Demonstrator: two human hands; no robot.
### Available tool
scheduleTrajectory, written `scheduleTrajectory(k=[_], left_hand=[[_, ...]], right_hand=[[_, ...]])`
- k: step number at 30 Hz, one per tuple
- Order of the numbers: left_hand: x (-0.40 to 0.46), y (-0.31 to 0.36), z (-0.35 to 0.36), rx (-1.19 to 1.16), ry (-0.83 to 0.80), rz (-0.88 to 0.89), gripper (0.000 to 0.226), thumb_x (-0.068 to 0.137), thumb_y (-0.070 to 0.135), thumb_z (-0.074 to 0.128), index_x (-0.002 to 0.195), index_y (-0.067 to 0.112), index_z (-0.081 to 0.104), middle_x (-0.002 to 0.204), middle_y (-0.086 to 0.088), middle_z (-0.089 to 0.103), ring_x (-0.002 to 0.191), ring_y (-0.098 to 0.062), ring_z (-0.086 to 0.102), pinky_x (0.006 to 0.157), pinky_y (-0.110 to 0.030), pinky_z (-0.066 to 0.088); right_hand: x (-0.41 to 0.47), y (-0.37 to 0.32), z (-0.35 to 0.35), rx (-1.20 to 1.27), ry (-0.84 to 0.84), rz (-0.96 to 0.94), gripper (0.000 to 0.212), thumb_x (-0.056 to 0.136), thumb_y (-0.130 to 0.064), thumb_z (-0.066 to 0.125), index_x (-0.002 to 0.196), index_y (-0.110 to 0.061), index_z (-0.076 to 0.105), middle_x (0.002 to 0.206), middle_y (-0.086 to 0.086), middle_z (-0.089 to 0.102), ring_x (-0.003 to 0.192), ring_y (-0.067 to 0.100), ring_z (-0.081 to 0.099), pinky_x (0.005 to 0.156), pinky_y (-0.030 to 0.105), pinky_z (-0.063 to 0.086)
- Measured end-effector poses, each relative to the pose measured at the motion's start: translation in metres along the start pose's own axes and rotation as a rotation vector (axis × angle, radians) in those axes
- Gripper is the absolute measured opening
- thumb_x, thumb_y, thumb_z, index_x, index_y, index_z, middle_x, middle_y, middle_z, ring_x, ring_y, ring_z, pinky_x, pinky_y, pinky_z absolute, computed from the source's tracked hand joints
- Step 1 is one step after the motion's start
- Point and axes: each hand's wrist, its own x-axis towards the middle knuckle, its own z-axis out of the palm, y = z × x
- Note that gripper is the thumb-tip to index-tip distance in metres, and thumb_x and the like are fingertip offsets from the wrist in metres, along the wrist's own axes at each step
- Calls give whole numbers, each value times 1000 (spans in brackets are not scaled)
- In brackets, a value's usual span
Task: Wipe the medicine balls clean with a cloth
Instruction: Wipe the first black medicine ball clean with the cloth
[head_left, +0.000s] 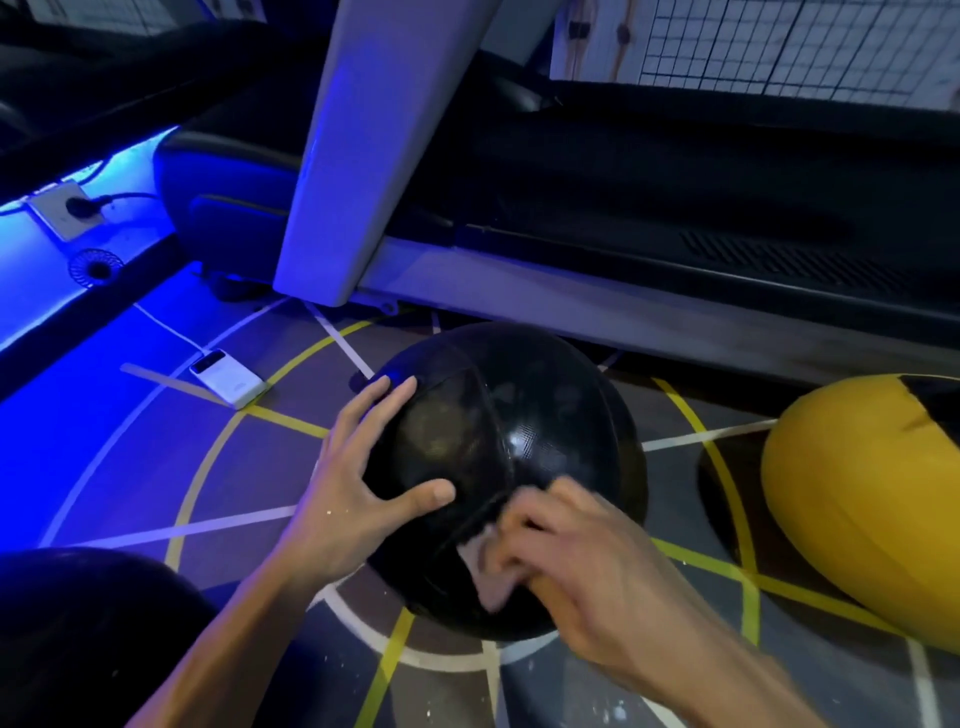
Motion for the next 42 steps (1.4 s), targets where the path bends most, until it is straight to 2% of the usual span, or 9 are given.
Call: scheduleTrajectory(k=[2, 6, 8, 12, 21, 27, 31, 36, 42], left_hand=[[0, 1, 0, 11, -9, -6, 100, 64, 86, 71, 151, 54, 36, 161, 26, 23, 152, -5, 22, 122, -51, 30], [-3, 4, 3, 62, -14, 2, 101, 62, 88, 70, 151, 58, 33, 161, 29, 21, 151, -3, 22, 120, -57, 32], [-4, 7, 6, 71, -12, 2, 100, 62, 88, 70, 150, 59, 33, 160, 30, 21, 151, -4, 23, 119, -57, 33], [-4, 9, 6, 75, -5, 7, 100, 62, 88, 70, 150, 57, 35, 160, 30, 23, 151, -4, 24, 119, -57, 33], [-16, 14, 14, 92, -18, 40, 98, 64, 78, 76, 151, 56, 35, 162, 27, 19, 152, -6, 17, 120, -44, 25], [-15, 17, 13, 89, -22, 29, 98, 63, 78, 77, 150, 57, 37, 162, 27, 20, 153, -8, 18, 121, -52, 28], [-20, 17, 13, 86, -22, 35, 99, 61, 78, 78, 149, 57, 37, 162, 26, 21, 152, -4, 18, 120, -46, 28], [-23, 16, 13, 76, -25, 49, 98, 63, 77, 78, 150, 56, 37, 162, 26, 20, 152, -2, 16, 120, -47, 27], [-21, 17, 11, 75, -26, 44, 97, 61, 75, 80, 148, 55, 42, 160, 27, 23, 152, -4, 19, 120, -49, 29]], right_hand=[[-6, 3, -20, 90, -47, 32, 23, 93, -27, 48, 96, -37, 68, 105, -21, 55, 99, 5, 50, 80, 30, 48], [36, 6, -58, 181, 417, 86, 27, 86, -1, 60, 90, -26, 67, 95, -20, 66, 94, 10, 60, 78, 23, 47], [70, 16, -56, 135, 493, 161, 24, 84, -4, 56, 89, -25, 66, 91, -24, 69, 93, 13, 58, 80, 24, 46], [79, 32, -34, 73, 428, 170, 24, 86, -6, 55, 93, -24, 69, 94, -17, 72, 93, 18, 56, 85, 39, 48], [21, 15, -48, 17, 402, 12, 31, 85, 5, 64, 95, -24, 71, 95, -29, 65, 92, 8, 57, 83, 18, 45], [44, 22, -35, 35, 442, 127, 26, 88, 0, 60, 95, -23, 69, 97, -25, 68, 93, 13, 58, 85, 31, 47], [24, 16, -29, 30, 410, 102, 31, 87, 5, 62, 95, -24, 67, 93, -38, 57, 93, 4, 55, 85, 16, 43], [26, 14, -27, -78, 426, 86, 23, 93, -2, 58, 94, -22, 69, 96, -18, 68, 91, 10, 58, 88, 6, 34], [32, 11, -24, -67, 446, 151, 27, 96, -12, 43, 93, -21, 68, 95, -14, 69, 88, 13, 57, 81, 22, 46]])
